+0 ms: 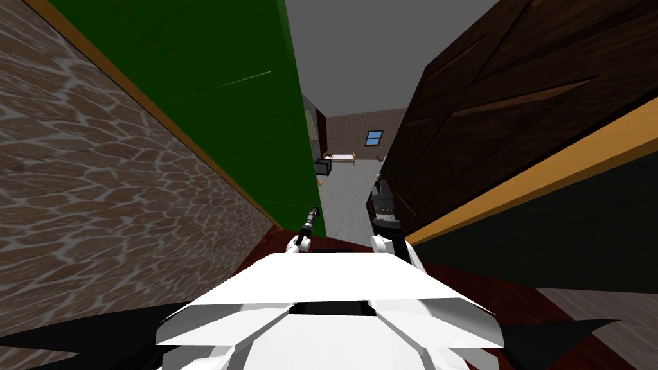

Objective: Push the door open

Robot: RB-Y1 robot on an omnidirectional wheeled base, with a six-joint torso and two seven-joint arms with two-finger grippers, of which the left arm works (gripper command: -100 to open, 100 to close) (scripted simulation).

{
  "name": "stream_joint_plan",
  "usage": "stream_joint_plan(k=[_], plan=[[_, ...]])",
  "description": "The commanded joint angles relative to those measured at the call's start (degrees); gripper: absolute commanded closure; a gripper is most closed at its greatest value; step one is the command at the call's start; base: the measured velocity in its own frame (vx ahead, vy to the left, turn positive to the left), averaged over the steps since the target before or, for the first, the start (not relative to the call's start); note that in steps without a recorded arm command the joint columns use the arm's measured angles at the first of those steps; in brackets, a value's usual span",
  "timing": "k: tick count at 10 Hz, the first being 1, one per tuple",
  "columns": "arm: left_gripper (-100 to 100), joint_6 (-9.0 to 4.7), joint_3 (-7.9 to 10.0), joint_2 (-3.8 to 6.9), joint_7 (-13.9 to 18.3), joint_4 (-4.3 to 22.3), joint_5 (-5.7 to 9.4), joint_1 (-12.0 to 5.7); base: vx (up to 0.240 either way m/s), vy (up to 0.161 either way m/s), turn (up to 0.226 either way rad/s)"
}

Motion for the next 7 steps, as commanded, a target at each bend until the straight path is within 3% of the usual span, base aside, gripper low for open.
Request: stream_joint_plan(k=[1,4,7], plan=[[100,-0.08,0.00,0.00,0.03,-0.01,0.01,0.06,-0.011,0.003,0.002],[100,0.03,0.72,0.09,-0.30,0.22,0.30,0.14,0.028,-0.007,0.006],[100,-0.01,1.74,0.22,-0.71,0.36,0.73,0.13,0.157,-0.065,0.030]])
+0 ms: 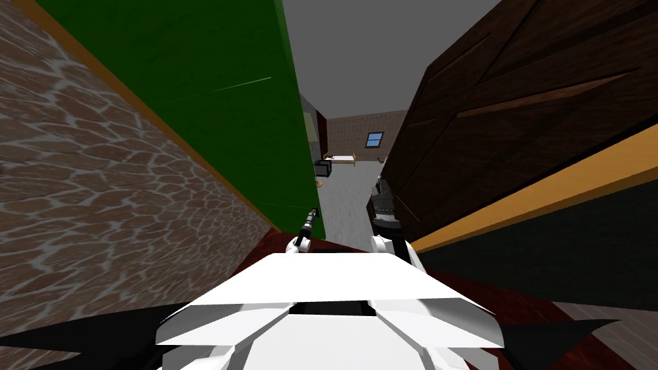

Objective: Push the door open

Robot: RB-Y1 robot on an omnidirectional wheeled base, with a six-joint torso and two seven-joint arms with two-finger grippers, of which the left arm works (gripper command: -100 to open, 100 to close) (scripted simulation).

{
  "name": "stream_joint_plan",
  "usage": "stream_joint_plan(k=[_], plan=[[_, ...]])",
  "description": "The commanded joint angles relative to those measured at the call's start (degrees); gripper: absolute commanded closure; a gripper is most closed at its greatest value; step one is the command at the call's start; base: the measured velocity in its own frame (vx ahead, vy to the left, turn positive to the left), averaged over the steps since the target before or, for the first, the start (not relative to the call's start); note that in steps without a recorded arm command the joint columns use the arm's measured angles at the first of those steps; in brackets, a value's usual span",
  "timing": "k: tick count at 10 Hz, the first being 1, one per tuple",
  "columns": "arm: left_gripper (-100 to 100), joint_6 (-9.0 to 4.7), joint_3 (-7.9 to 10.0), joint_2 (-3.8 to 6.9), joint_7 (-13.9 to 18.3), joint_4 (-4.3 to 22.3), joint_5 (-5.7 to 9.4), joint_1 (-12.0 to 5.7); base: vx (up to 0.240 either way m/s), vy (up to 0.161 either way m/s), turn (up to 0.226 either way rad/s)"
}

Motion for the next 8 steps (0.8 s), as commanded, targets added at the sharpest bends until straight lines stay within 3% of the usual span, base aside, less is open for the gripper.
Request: stream_joint_plan(k=[1,7,8], plan=[[100,-0.48,1.14,0.53,-0.31,0.14,0.47,-0.47,0.177,-0.066,0.023],[100,-0.66,5.12,0.84,-1.90,0.71,2.13,-0.52,0.183,-0.085,0.044],[100,-0.66,5.12,0.84,-1.90,0.71,2.13,-0.52,0.130,-0.063,0.026]])
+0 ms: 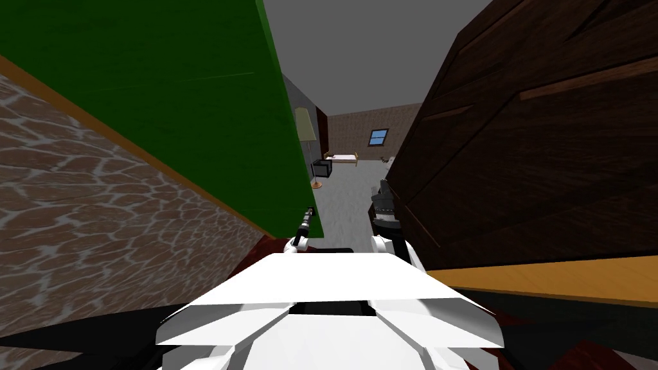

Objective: Push the door open

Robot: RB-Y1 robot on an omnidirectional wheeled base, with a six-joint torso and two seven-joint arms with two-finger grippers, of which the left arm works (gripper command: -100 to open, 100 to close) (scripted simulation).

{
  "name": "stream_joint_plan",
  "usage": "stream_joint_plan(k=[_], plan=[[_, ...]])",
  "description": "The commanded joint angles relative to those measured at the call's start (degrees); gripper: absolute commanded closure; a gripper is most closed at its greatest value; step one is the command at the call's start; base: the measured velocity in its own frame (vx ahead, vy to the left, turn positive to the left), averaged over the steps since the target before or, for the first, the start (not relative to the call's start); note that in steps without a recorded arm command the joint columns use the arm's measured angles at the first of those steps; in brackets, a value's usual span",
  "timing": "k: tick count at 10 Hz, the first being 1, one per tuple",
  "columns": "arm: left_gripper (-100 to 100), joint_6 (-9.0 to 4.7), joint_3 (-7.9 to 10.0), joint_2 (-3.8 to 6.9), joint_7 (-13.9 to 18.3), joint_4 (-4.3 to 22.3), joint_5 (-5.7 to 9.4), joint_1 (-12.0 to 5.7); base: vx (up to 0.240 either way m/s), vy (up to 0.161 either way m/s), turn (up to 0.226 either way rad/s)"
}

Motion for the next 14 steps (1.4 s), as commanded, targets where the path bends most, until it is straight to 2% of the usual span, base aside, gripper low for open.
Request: stream_joint_plan(k=[1,2,3,4,5,6,9,10,13,14], plan=[[100,-1.47,0.89,0.48,-0.04,2.57,0.41,-1.43,0.077,-0.025,0.010],[100,-1.52,2.02,0.54,-0.50,2.73,0.88,-1.45,0.115,-0.049,0.047],[100,-1.52,2.02,0.54,-0.50,2.73,0.88,-1.45,0.112,-0.062,0.038],[100,-1.52,2.02,0.54,-0.50,4.30,0.88,-1.45,0.056,-0.034,0.015],[100,-1.52,2.02,0.54,-0.50,2.73,0.88,-1.45,0.007,-0.009,0.008],[100,-1.57,3.17,0.61,-0.96,2.90,1.36,-1.46,0.081,-0.050,0.029],[100,-1.57,3.17,0.61,-0.96,2.90,1.36,-1.46,0.068,-0.036,0.016],[100,-1.62,4.33,0.66,-1.42,3.07,1.84,-1.48,0.092,-0.070,0.070],[100,-1.62,4.33,0.66,-1.42,3.07,1.84,-1.48,0.062,-0.025,0.008],[100,-1.67,5.46,0.72,-1.88,3.23,2.31,-1.49,0.096,-0.038,0.047]])
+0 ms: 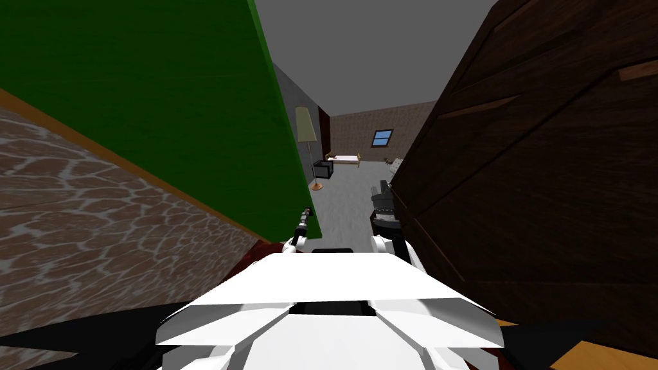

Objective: Push the door open

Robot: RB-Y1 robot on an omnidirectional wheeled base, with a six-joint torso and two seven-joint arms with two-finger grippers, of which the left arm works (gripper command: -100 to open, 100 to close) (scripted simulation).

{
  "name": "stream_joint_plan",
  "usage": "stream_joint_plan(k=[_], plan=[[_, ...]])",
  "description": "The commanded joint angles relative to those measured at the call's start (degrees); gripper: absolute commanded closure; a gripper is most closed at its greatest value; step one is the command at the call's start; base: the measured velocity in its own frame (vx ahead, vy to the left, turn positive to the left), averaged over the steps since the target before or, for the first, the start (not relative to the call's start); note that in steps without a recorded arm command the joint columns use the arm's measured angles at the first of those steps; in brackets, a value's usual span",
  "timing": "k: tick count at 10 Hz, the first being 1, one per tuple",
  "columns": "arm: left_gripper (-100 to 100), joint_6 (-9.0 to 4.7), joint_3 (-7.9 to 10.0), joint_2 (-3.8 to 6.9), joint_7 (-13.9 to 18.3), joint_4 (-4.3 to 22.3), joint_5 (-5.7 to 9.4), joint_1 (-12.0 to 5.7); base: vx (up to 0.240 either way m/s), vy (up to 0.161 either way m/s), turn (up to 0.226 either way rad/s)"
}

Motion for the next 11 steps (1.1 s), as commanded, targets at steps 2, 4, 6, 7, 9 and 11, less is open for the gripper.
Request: stream_joint_plan(k=[2,4,6,7,9,11], plan=[[100,0.23,2.16,0.72,-0.85,-0.87,0.91,0.42,0.158,-0.093,0.069],[100,0.19,3.21,0.76,-1.28,-0.72,1.35,0.41,0.141,-0.074,0.037],[100,0.14,4.17,0.79,-1.66,-0.58,1.74,0.39,0.123,-0.077,0.045],[100,0.13,4.49,0.80,-1.79,-0.54,1.88,0.39,0.153,-0.078,0.059],[100,0.08,5.58,0.84,-2.22,-0.38,2.33,0.38,0.175,-0.077,0.045],[100,0.03,6.61,0.87,-2.64,-0.23,2.76,0.36,0.168,-0.068,0.043]])
